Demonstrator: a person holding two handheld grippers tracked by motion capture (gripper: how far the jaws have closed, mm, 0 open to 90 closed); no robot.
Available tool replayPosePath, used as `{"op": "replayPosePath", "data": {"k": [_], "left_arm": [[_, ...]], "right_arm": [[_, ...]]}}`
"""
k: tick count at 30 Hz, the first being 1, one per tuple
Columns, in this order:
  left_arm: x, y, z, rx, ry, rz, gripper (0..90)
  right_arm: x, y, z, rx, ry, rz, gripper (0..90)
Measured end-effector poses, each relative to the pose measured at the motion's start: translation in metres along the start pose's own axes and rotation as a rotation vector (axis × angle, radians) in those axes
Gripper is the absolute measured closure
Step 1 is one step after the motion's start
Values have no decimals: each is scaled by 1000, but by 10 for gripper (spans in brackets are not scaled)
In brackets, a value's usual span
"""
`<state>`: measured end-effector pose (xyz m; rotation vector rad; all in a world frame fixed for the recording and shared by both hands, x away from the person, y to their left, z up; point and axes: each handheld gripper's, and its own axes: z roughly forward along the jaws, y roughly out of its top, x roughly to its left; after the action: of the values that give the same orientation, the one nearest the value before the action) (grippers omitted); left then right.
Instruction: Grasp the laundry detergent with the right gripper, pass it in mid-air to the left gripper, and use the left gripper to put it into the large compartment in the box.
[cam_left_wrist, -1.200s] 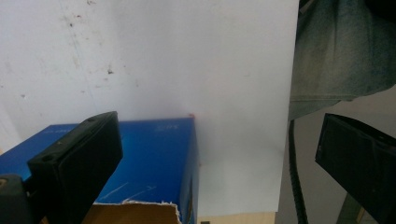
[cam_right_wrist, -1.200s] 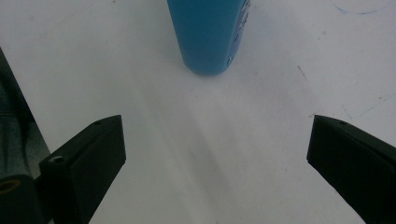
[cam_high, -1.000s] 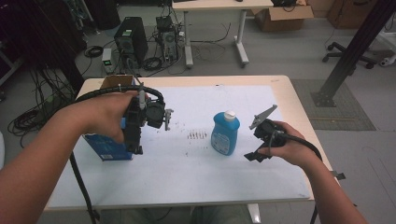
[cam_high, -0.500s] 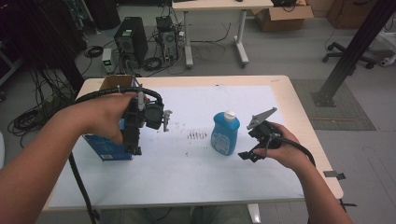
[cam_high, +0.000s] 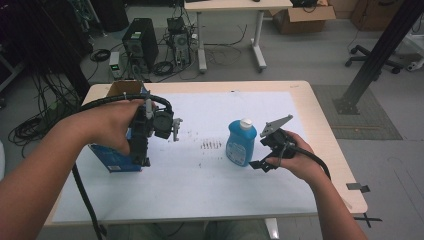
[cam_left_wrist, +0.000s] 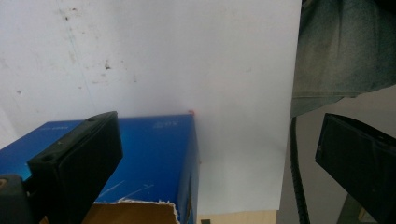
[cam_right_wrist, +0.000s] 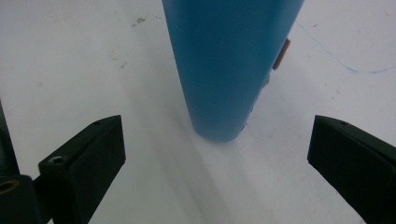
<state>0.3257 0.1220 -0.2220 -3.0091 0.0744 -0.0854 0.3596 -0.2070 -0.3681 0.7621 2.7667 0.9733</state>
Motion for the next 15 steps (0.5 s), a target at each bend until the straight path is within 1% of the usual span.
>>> {"op": "replayPosePath", "data": {"k": [5, 10, 15], "left_arm": [[-1, -1, -1, 0, 1, 2, 11], [-2, -4, -1, -9, 3, -5, 11], [-2, -6, 0, -2, 2, -13, 11]], "right_arm": [[2, 5, 2, -19, 4, -5, 44], [1, 7, 4, -33, 3, -5, 44], [1, 8, 7, -44, 3, -1, 43]]}}
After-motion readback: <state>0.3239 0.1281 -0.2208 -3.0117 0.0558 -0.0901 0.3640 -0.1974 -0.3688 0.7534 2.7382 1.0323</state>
